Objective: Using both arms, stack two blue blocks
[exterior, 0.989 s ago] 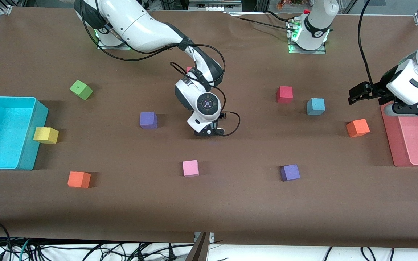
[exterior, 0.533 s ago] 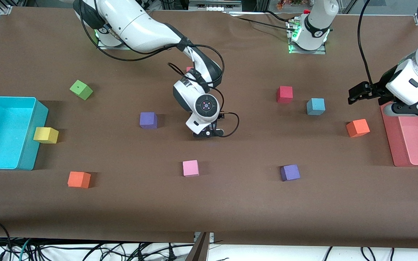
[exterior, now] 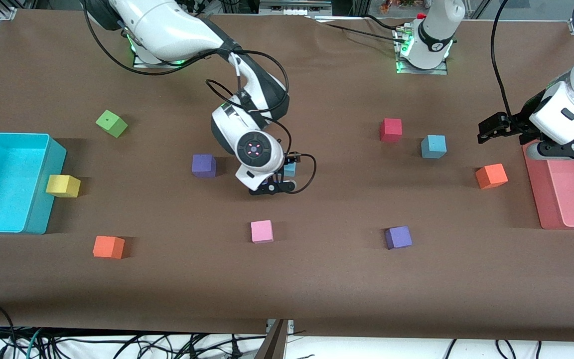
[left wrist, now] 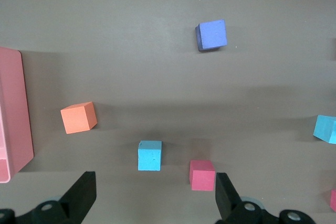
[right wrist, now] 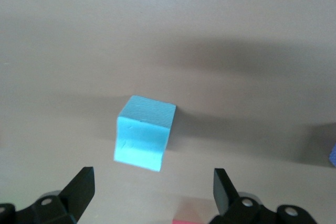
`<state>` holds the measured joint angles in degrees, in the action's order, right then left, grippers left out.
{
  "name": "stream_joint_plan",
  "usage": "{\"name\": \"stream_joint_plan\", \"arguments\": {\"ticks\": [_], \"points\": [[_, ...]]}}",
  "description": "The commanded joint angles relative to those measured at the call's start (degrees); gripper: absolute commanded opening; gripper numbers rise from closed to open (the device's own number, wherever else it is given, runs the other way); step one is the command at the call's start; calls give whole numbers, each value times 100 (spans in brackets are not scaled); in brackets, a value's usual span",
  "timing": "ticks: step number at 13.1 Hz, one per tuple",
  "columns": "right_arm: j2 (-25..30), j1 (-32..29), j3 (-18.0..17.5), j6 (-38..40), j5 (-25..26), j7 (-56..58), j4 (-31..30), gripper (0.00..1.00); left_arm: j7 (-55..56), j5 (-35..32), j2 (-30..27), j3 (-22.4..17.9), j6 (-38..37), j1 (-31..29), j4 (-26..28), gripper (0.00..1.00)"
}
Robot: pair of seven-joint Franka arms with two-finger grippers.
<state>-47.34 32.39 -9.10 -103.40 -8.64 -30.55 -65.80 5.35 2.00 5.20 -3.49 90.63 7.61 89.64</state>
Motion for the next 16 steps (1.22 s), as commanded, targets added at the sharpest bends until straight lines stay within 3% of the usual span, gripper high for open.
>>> {"name": "stream_joint_plan", "arguments": {"ticks": [1,4,7,11,14,16], "points": [[120,-101,-57,-13,-182,346,-65,100,-51,-339,-10,15,-55,4,-52,100],[164,-189,-57,-197,-200,1398,-65,100,-16,-270,-239,147,-90,4,229,100],[295,-374,-31,-522,-1059,2611,-82,100,-69,-252,-353,147,-63,4,308,100],[463,-409,-4,-803,-1588,3782,-407,100,-86,-296,-405,173,726,153,1274,100],[647,-409,-13,-1591,-1624,4571,-1195,100,-78,-305,-441,173,816,153,1328,100],[883,-409,-56,-2636,-2034,5258,-1986,100,-78,-305,-406,182,824,171,1346,100]]}}
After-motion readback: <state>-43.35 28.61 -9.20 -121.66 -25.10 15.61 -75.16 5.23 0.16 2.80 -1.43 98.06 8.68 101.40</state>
